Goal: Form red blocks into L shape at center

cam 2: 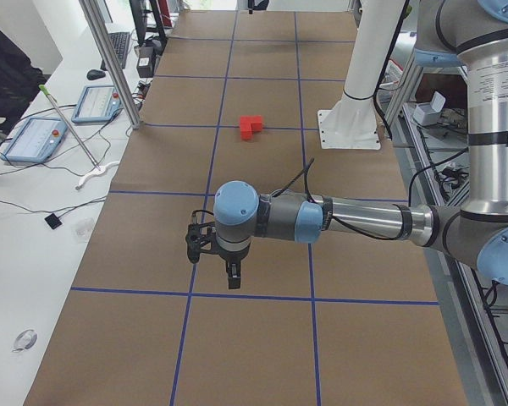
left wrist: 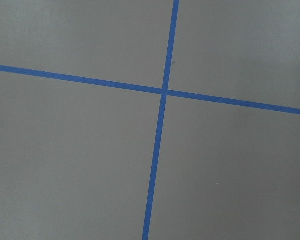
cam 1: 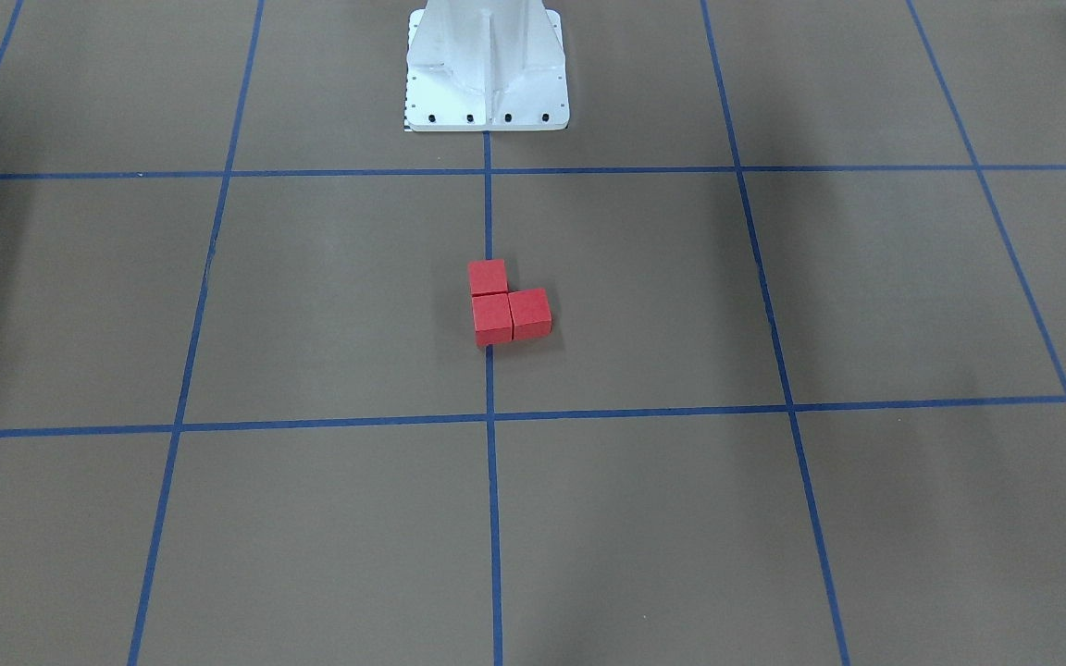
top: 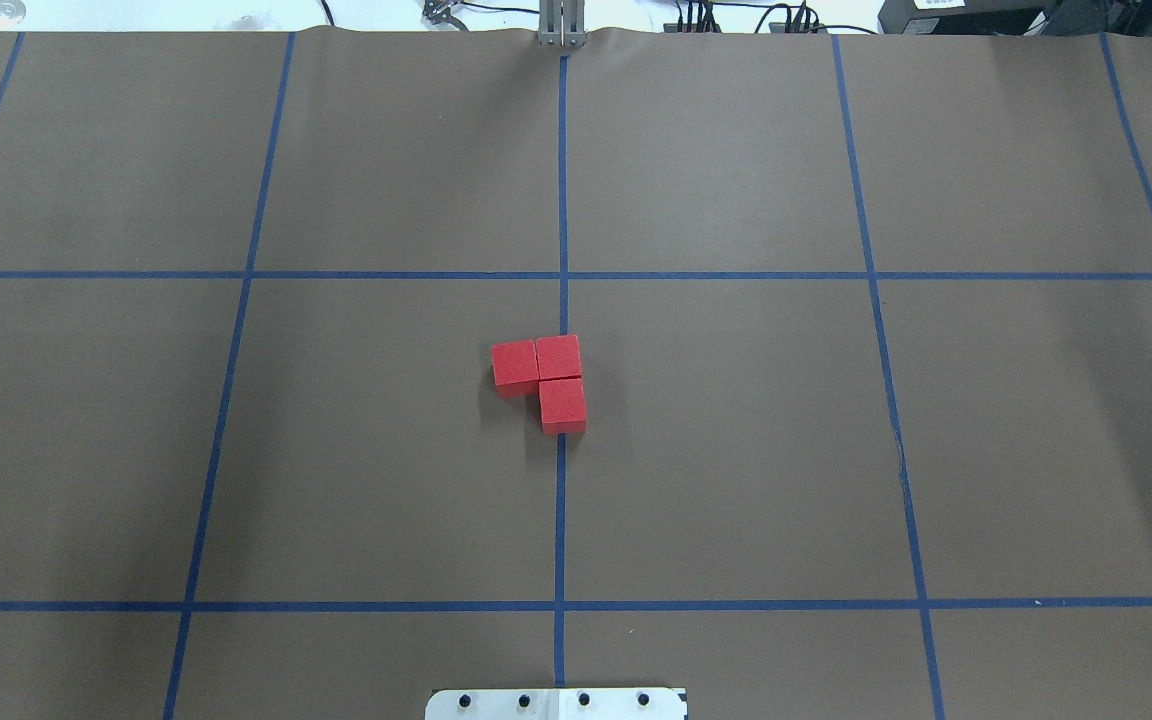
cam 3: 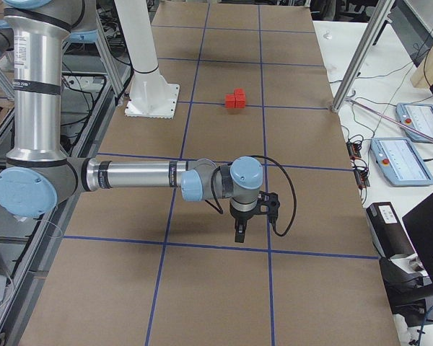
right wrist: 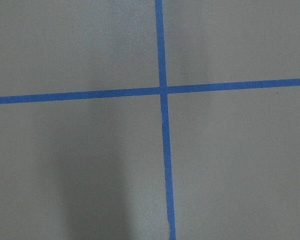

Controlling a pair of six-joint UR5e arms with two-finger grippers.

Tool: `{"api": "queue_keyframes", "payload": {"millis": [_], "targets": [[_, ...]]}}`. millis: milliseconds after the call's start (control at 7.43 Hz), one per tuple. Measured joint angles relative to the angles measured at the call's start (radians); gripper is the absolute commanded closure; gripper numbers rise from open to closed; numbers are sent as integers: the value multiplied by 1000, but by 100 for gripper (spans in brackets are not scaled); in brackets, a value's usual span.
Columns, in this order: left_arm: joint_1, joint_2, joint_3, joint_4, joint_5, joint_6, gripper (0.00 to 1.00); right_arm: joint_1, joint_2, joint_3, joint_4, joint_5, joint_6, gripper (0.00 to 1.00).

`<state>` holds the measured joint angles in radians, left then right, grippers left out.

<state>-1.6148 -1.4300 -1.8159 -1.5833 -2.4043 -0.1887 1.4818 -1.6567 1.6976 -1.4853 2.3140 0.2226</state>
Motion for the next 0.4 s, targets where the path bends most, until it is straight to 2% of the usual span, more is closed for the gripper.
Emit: {"api": "queue_keyframes", "payload": {"millis": [404], "targets": [[0, 1, -1, 0, 0, 0, 0, 0, -1, 2, -1, 4, -1, 0]]}}
